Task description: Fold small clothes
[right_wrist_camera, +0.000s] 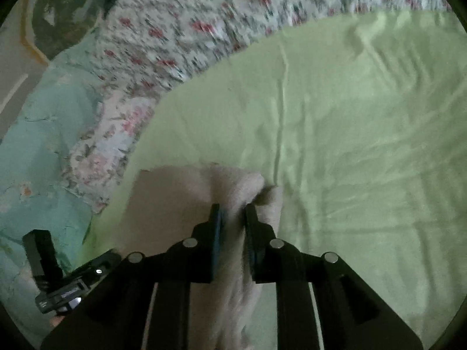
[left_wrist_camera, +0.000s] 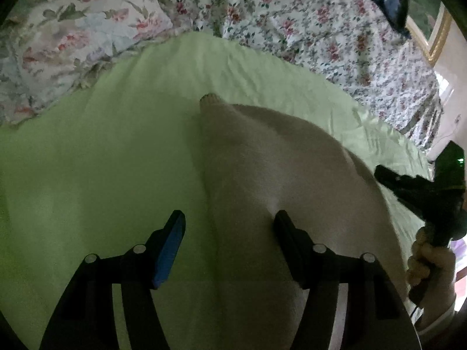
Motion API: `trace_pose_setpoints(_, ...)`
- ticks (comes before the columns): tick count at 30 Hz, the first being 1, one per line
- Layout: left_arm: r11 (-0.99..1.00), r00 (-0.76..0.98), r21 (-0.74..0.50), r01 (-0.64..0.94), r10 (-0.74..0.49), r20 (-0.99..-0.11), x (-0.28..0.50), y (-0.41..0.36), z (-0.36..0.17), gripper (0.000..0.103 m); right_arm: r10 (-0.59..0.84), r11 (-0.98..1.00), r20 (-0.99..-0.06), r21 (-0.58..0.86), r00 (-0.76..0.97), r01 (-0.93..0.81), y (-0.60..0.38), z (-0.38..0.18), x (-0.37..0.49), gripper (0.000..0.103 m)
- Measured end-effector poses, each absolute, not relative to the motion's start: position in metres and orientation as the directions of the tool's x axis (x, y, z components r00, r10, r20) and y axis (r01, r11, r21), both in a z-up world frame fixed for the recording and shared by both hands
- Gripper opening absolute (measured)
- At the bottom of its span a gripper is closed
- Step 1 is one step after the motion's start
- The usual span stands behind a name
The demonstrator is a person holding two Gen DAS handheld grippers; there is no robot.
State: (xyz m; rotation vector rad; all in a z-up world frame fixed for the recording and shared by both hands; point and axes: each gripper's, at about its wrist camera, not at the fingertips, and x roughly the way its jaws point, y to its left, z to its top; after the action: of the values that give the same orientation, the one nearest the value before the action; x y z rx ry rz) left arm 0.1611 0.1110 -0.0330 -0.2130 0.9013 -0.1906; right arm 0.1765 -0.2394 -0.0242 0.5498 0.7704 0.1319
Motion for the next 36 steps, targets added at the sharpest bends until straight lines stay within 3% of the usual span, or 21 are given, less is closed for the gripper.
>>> trace_pose_setpoints(7,0.898,0.633,-0.374,0.233,-0.432,-0.642,0.094,0.109,-0.002,0.056,0.354,0.852,-0.566,0.523,0.745,-0.007,-0.214,0.017,0.114,0.018)
trace_pose_setpoints(12,0.859,0.627,-0.418,0.296,-0.505,-0.593,0.057,0.108,0.005,0.056,0.421,0.84,-0.556,0.536,0.717,-0.077,-0.182,0.013,0.07,0.018)
trace_pose_setpoints(16,0.766,0.554,-0.528,0.368,-0.636,-0.537,0.046,0.093,-0.004,0.056,0.5,0.815,-0.561,0.563,0.66,-0.139,-0.157,-0.002,0.059,0.018)
trace_pose_setpoints(19,0.788,0.52,-0.492,0.37,-0.615,-0.593,0.043,0.079,-0.028,0.053,0.462,0.84,-0.621,0.534,0.633,-0.09,-0.154,-0.024,0.056,0.018)
trace_pose_setpoints(21,0.791,0.468,-0.512,0.335,-0.611,-0.638,0.044,0.077,-0.054,0.046,0.389,0.873,-0.68,0.487,0.622,-0.014,-0.165,-0.044,0.053,0.017)
trace_pose_setpoints(24,0.777,0.44,-0.552,0.303,-0.628,-0.642,0.037,0.081,-0.081,0.035,0.321,0.893,-0.717,0.448,0.619,0.054,-0.187,-0.065,0.049,0.0)
trace_pose_setpoints(25,0.774,0.447,-0.559,0.296,-0.63,-0.635,0.035,0.083,-0.083,0.032,0.338,0.879,-0.705,0.474,0.624,0.059,-0.194,-0.069,0.048,0.0)
trace_pose_setpoints(29,0.768,0.446,-0.578,0.274,-0.634,-0.632,0.038,0.086,-0.083,0.032,0.325,0.89,-0.707,0.454,0.628,0.051,-0.191,-0.067,0.049,0.0)
trace_pose_setpoints(36,0.848,0.482,-0.461,0.262,-0.529,-0.699,0.033,0.072,-0.079,0.031,0.228,0.948,-0.733,0.317,0.64,0.025,-0.178,-0.06,0.038,0.0)
